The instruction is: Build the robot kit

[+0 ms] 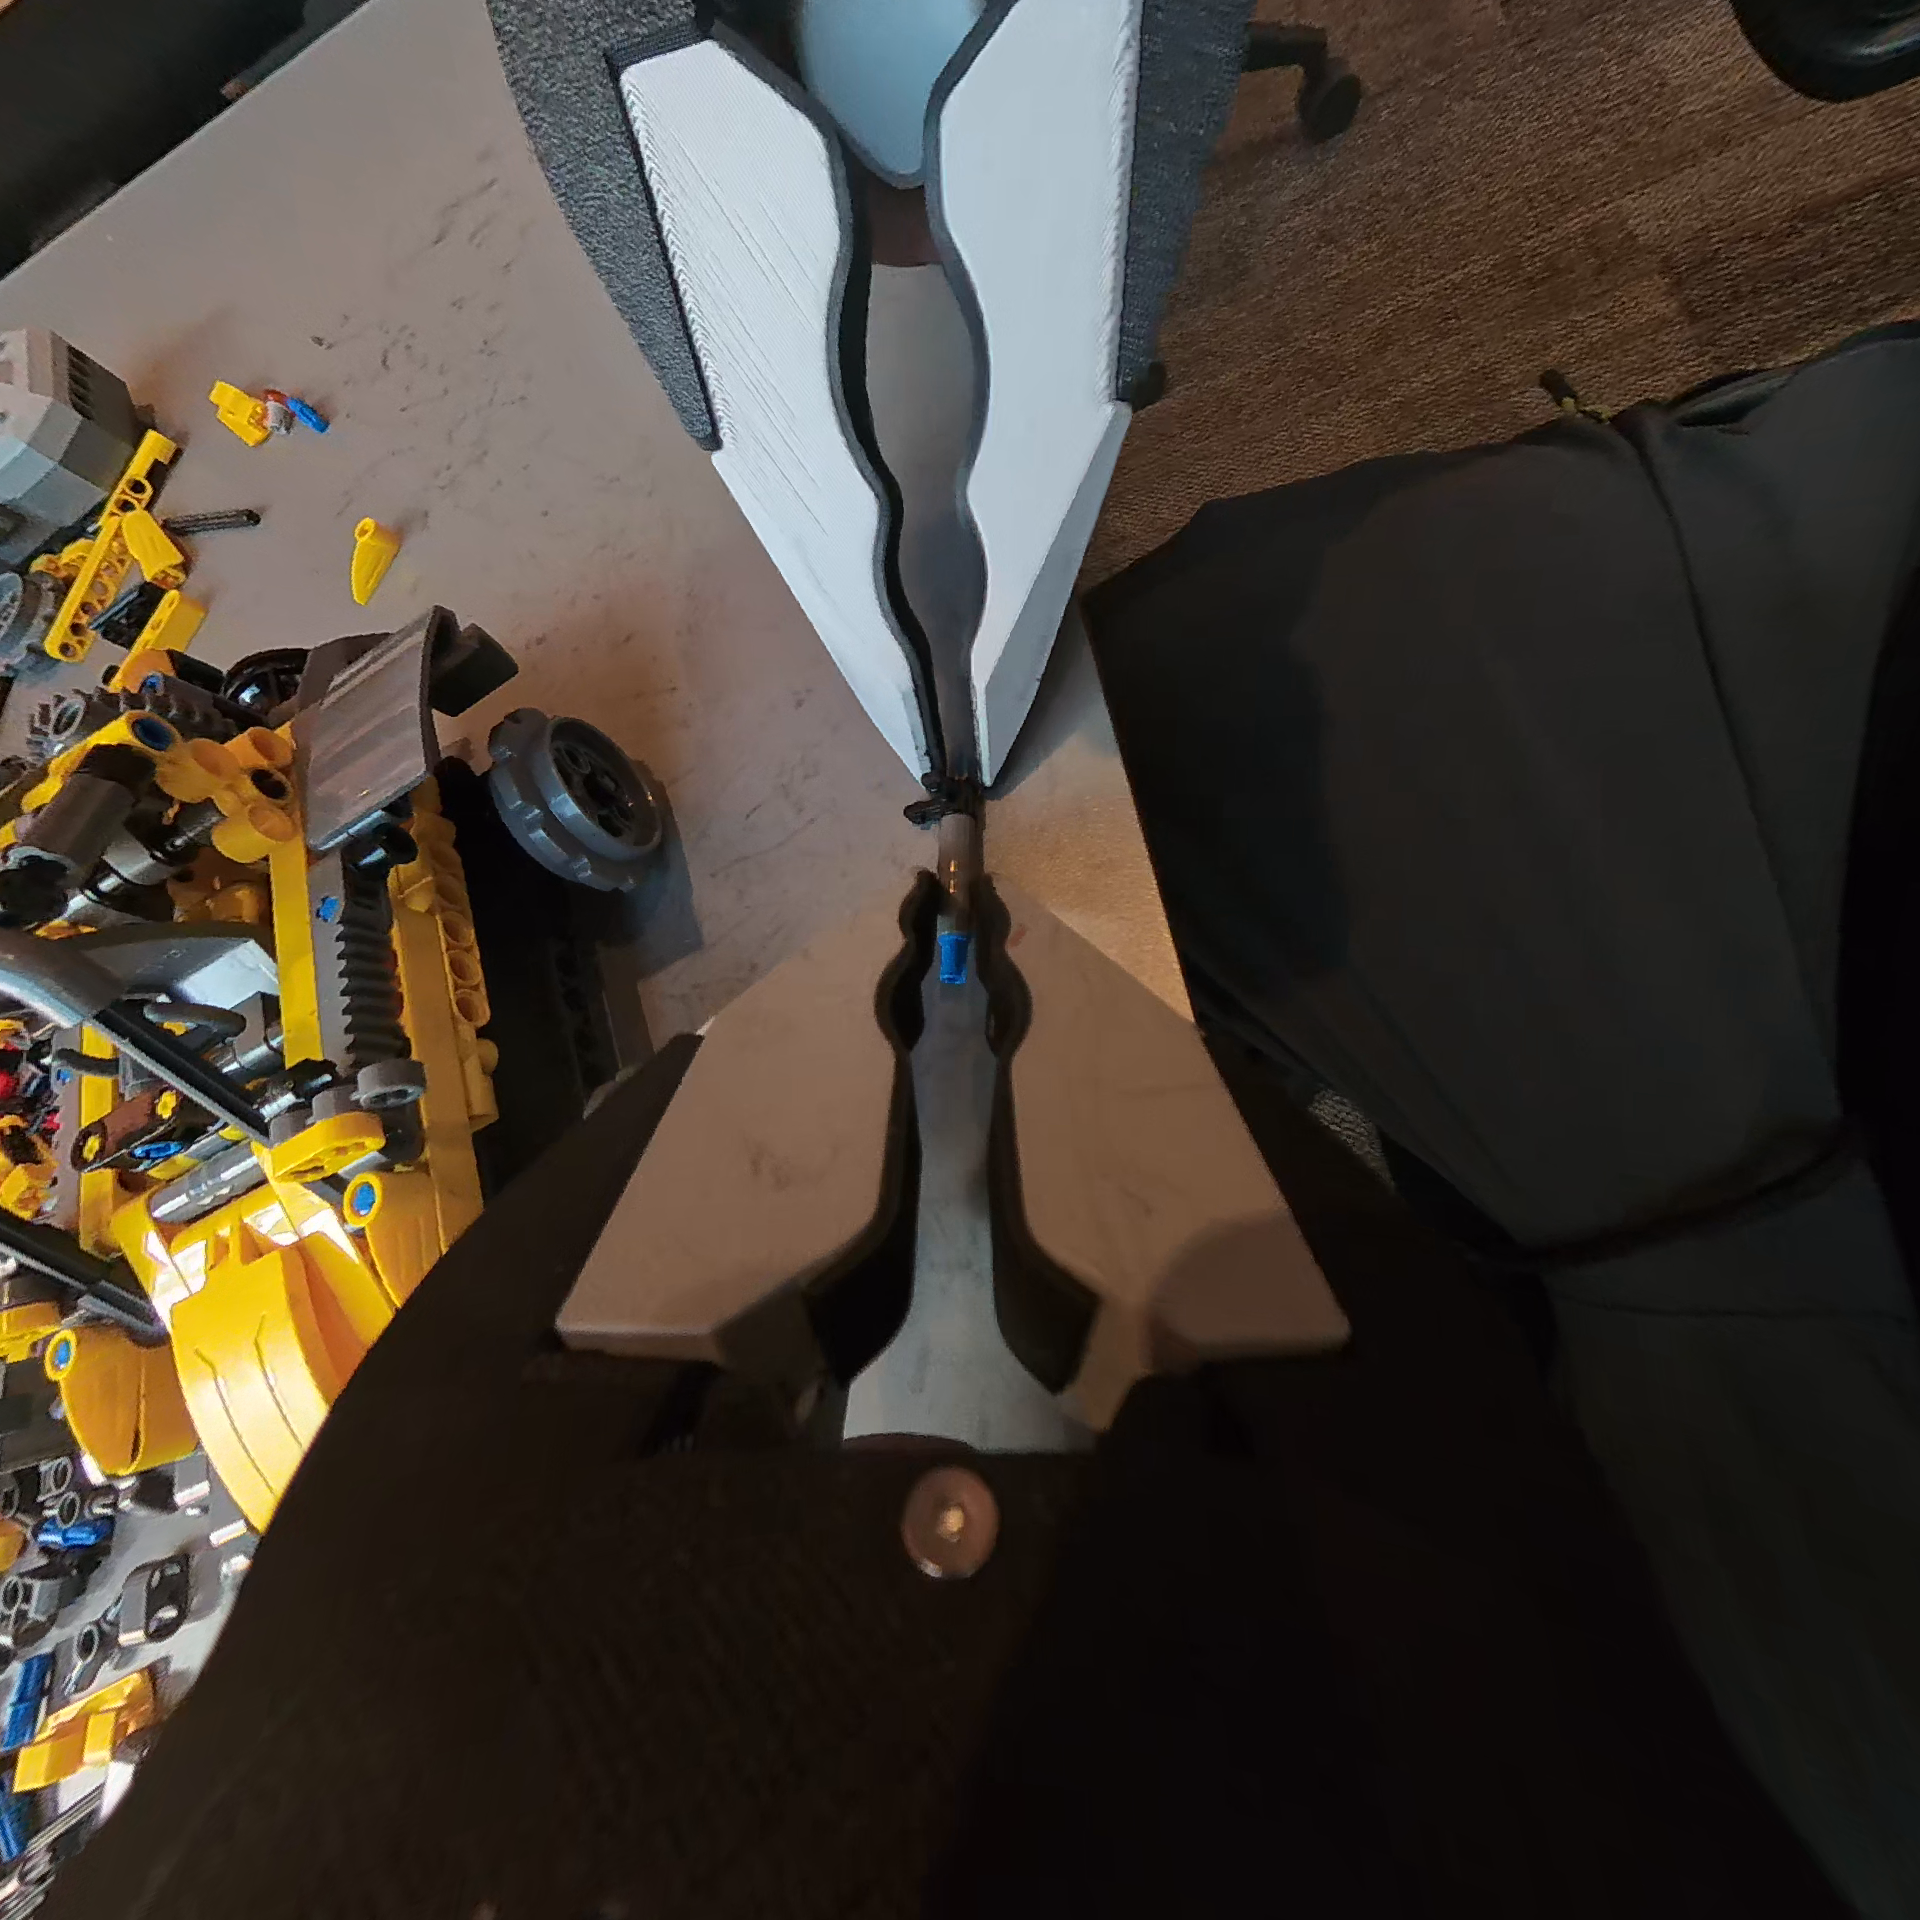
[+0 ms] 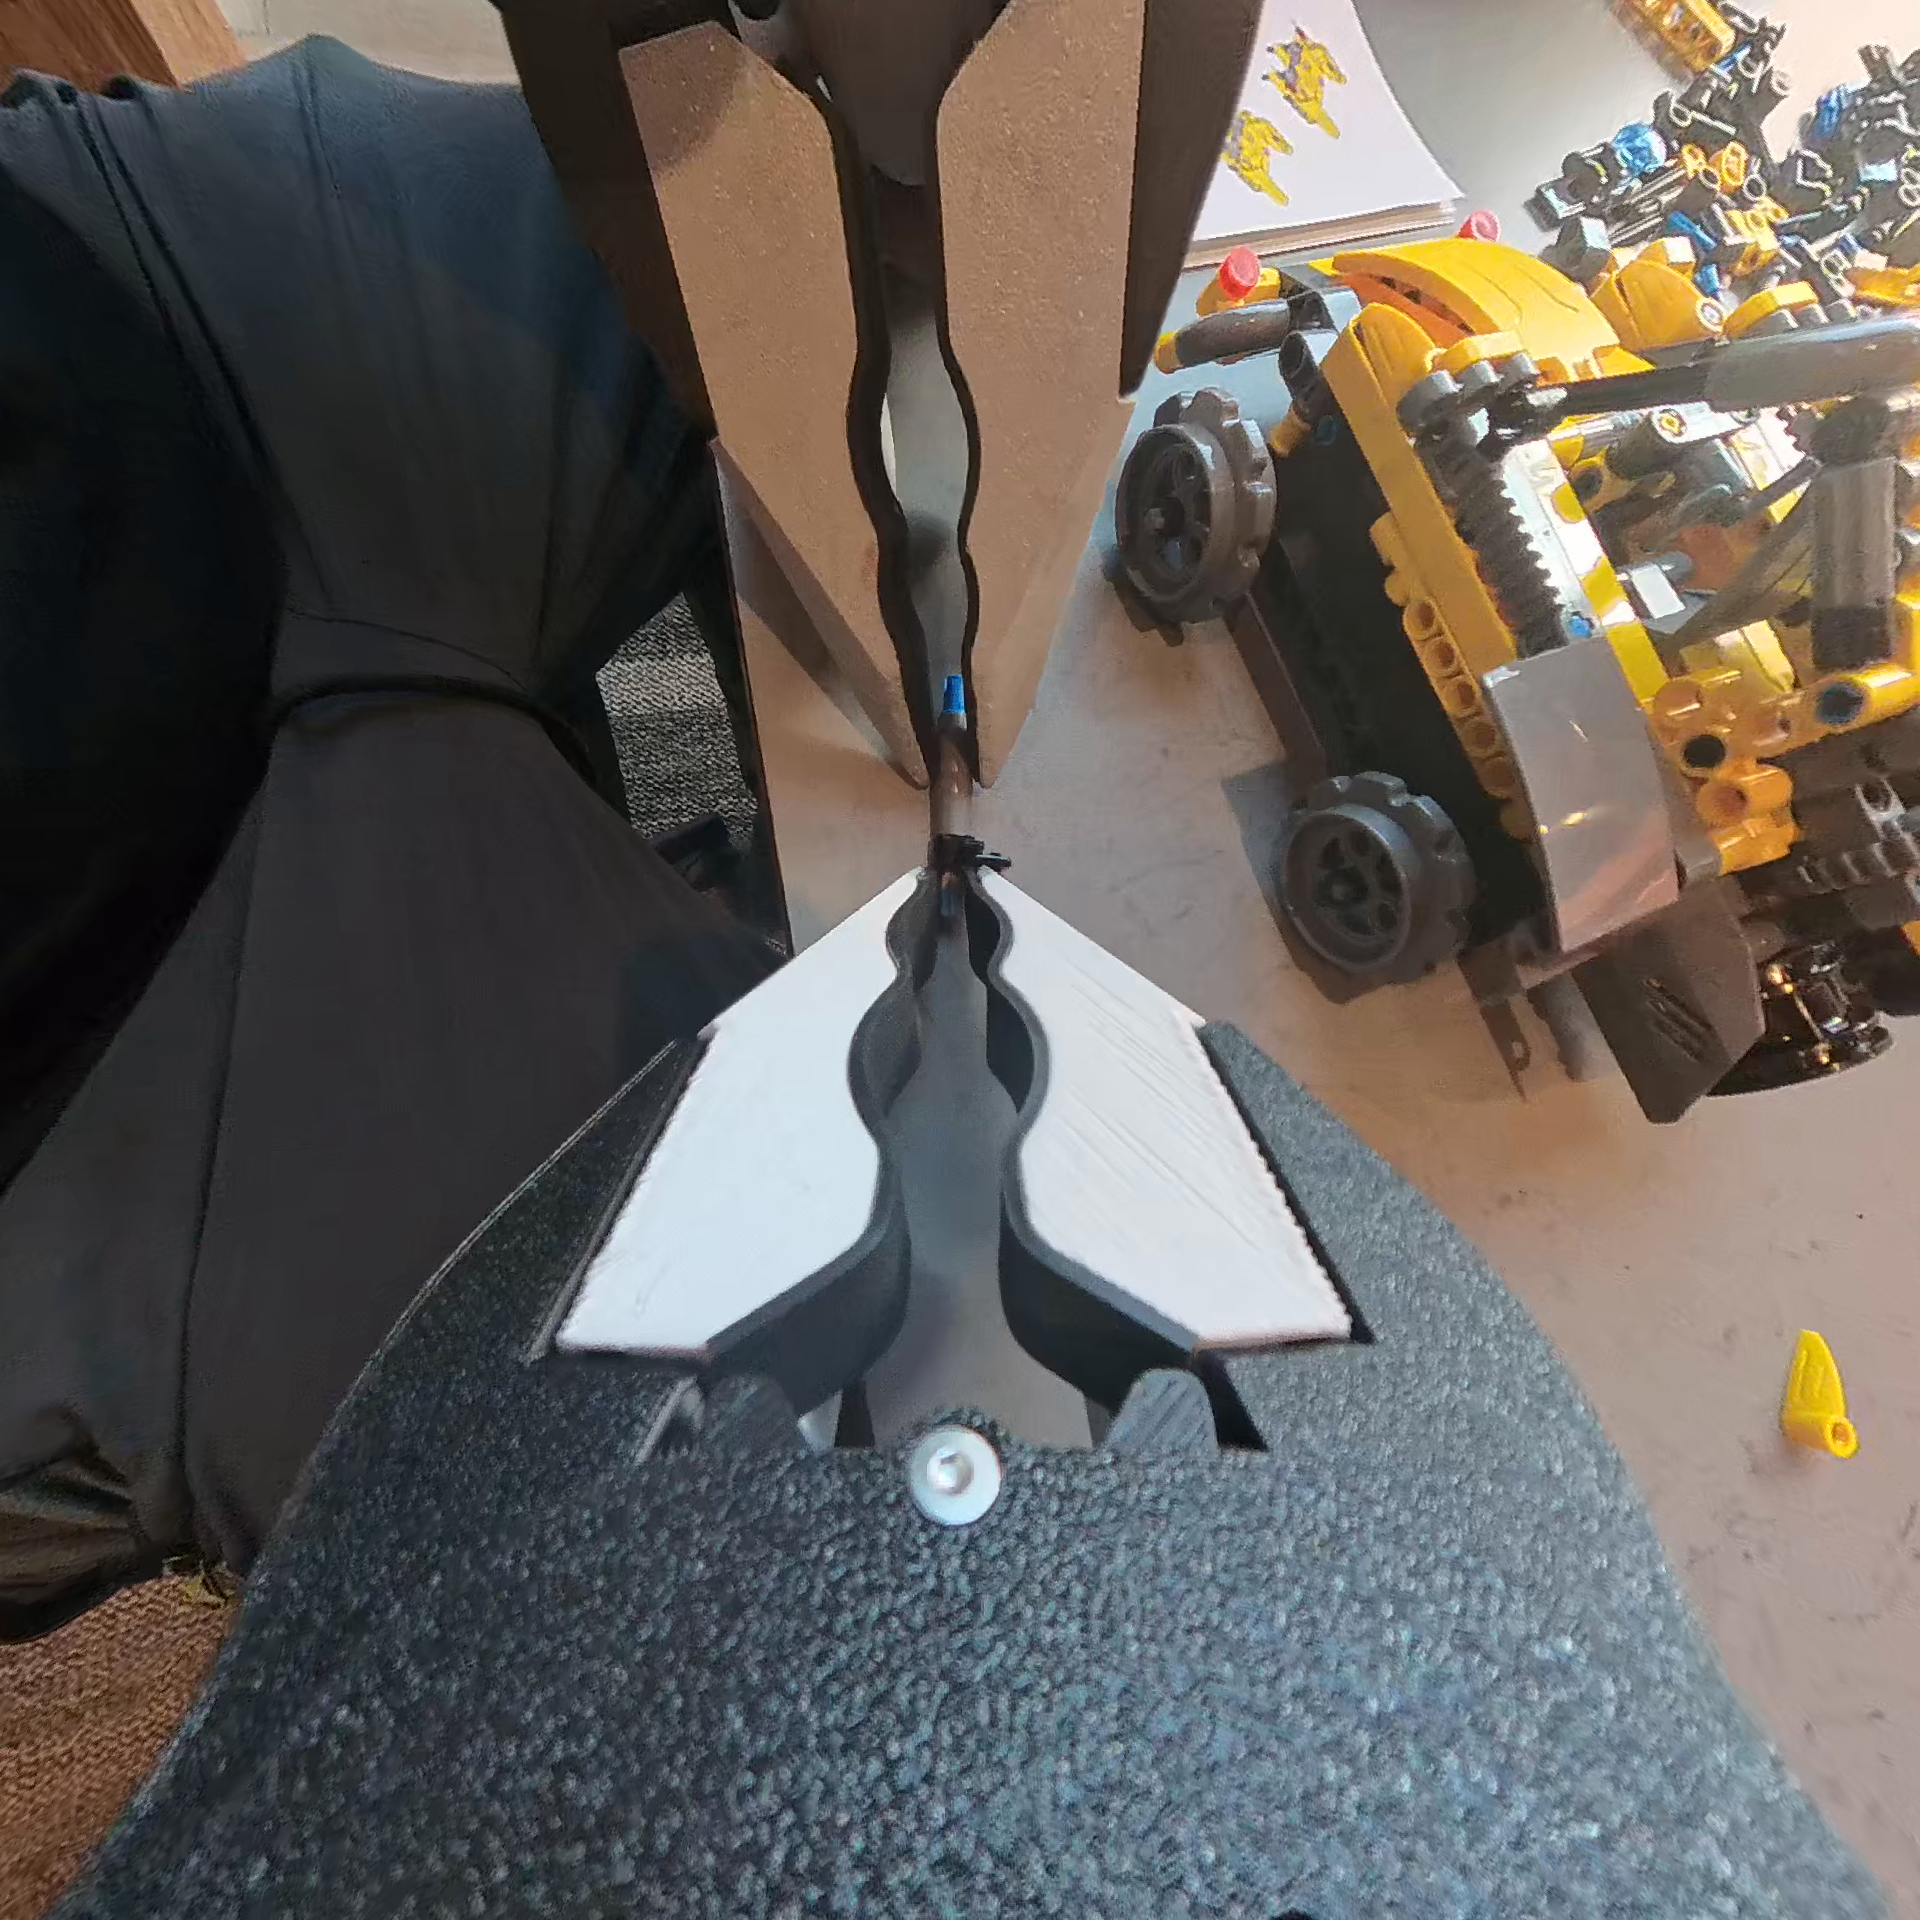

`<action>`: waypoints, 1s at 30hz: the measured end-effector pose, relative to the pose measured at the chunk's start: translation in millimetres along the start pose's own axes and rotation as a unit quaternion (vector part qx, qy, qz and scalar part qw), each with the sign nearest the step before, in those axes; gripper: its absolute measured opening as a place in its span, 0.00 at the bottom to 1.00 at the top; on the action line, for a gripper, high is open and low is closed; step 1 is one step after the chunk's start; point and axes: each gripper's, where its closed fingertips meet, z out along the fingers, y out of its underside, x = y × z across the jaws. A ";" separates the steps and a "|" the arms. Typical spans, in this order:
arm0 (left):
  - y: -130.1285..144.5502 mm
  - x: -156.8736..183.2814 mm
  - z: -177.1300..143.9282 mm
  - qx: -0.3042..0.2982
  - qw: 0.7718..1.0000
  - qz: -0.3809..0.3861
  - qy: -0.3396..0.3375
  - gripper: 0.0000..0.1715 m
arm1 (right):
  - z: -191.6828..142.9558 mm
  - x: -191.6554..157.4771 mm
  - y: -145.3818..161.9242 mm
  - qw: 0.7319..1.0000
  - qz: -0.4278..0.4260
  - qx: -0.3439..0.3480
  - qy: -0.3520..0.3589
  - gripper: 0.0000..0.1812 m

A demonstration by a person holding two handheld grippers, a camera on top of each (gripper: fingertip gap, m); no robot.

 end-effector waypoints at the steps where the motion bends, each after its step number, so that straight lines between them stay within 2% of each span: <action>1: 0.0 0.0 0.0 0.000 1.000 0.000 0.000 0.02 | 0.0 -0.1 0.2 1.000 0.001 -0.004 0.000 0.01; 20: -0.5 -1.7 -0.3 -0.001 0.998 0.046 -0.048 0.02 | 0.0 0.6 0.4 1.000 0.016 0.007 -0.008 0.01; 30: 5.7 -3.6 -5.7 -0.010 0.999 0.011 -0.048 0.02 | 6.1 3.7 -4.1 0.997 0.022 -0.056 -0.039 0.01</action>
